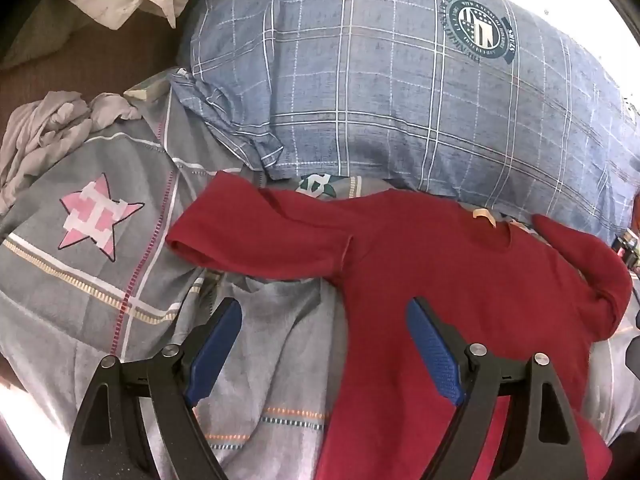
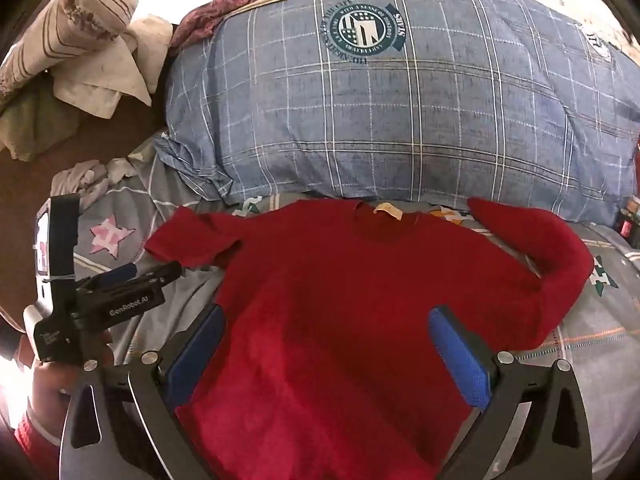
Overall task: Fold small clothes
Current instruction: 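Position both grippers over the red sweater's body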
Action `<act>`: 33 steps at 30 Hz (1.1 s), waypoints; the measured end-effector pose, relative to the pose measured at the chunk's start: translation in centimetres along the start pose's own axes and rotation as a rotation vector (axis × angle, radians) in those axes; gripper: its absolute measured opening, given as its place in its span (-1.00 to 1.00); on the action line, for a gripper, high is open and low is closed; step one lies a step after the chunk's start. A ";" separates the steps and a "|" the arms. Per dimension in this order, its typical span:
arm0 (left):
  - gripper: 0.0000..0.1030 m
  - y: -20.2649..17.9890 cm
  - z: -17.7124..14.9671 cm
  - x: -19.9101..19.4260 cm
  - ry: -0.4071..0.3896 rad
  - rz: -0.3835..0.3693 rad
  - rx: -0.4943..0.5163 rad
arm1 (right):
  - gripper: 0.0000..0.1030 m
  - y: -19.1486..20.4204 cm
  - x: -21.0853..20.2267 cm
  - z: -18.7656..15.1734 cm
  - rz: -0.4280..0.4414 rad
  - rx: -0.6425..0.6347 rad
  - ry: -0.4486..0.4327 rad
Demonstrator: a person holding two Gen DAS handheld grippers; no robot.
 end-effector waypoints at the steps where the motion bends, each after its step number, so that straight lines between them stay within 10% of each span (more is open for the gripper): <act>1: 0.64 -0.2 0.0 0.2 0.002 -0.002 0.002 | 0.98 -0.3 0.1 -0.1 -0.007 -0.001 0.001; 23: 0.63 -1.9 -1.4 2.4 -0.010 -0.020 0.025 | 0.96 -4.6 2.1 -0.1 -0.064 0.074 -0.044; 33: 0.63 -2.0 -2.1 4.7 0.025 -0.003 0.036 | 0.95 -5.1 6.1 -2.7 -0.103 0.054 0.065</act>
Point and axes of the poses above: each gripper's, at about its wrist camera, not at the fingertips, and x roughly the way its jaws point, y to its left, z to its top, the point moved 7 cm from there along x, roughly the way its jaws point, and after that the axes turned 3 degrees about -z, right-handed, at the moved point
